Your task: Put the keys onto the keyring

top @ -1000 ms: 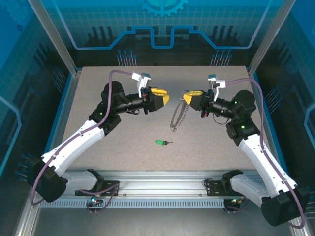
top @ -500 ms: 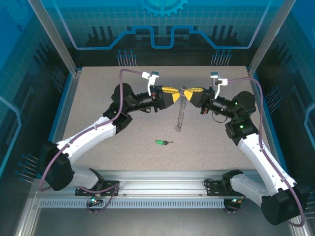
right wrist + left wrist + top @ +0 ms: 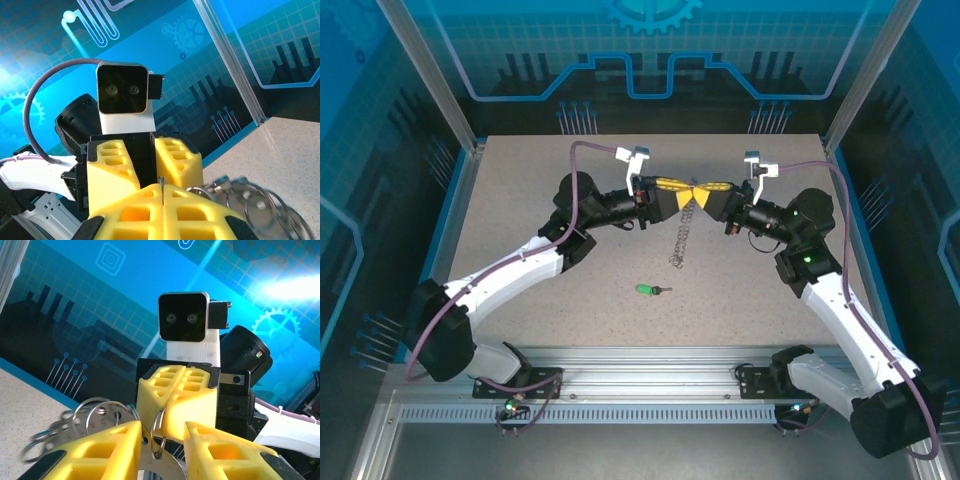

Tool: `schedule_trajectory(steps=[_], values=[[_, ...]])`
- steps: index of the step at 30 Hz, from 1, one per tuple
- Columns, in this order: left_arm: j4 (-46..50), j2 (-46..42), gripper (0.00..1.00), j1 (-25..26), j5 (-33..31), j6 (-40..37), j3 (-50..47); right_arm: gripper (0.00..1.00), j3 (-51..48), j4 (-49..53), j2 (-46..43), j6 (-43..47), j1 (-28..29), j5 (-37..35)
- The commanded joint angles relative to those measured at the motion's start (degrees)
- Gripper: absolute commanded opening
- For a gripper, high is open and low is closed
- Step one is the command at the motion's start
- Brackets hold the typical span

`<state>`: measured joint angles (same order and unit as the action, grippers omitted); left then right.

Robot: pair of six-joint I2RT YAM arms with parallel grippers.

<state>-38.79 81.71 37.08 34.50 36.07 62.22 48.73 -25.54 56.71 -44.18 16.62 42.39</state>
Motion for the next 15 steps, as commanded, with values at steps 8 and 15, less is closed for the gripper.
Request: schedule_trajectory(steps=[8,15], values=[[-5.09,-2.5,0.41,0.45,-5.13,-0.98,-1.92,0.0,0.26,-0.63,-1.34,0.86,0.63,-1.51],[-5.39,-1.7,0.36,0.45,-4.07,-0.05,-1.62,0.0,0.27,-0.84,-1.25,0.71,0.64,-1.43]])
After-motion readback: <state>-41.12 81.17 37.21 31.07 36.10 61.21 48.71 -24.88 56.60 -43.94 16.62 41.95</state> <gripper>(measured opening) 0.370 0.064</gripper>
